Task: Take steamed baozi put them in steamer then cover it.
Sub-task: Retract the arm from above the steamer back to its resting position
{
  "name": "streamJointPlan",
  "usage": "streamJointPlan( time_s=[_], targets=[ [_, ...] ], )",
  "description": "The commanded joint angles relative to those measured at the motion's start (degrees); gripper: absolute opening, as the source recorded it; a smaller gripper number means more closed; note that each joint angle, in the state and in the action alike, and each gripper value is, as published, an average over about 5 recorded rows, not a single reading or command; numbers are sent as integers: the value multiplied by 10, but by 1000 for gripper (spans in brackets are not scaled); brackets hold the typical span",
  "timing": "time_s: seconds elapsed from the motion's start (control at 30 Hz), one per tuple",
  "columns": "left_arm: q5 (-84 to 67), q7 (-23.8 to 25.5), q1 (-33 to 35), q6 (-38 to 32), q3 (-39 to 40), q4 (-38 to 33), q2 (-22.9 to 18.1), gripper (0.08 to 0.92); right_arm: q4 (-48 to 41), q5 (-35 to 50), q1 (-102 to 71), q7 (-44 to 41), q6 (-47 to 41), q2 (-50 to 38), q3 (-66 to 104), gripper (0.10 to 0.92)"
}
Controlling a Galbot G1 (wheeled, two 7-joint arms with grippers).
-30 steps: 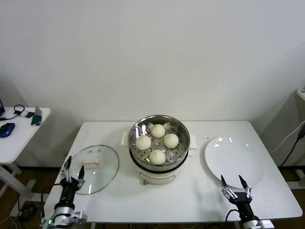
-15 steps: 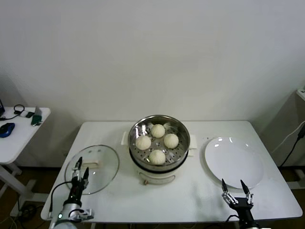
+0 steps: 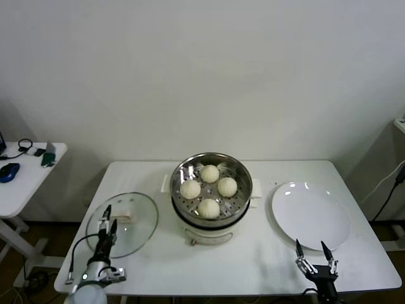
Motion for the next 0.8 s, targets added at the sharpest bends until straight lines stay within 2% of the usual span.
streamJointPlan(
  time_s=[0.03, 0.47, 0.57, 0.8],
  targets=[
    [13, 4, -33, 17, 9, 30, -2, 823, -1, -9, -3, 2, 3, 7, -1, 823],
    [23, 8, -45, 60, 20, 50, -4, 814, -4, -11, -4, 5, 8, 10, 1, 823],
    [26, 8, -45, 62, 20, 54, -5, 757, -6, -11, -3, 5, 10, 11, 1, 823],
    [31, 6, -50, 62, 20, 62, -9, 550, -11, -14, 0, 5, 12, 15, 1, 823]
  ],
)
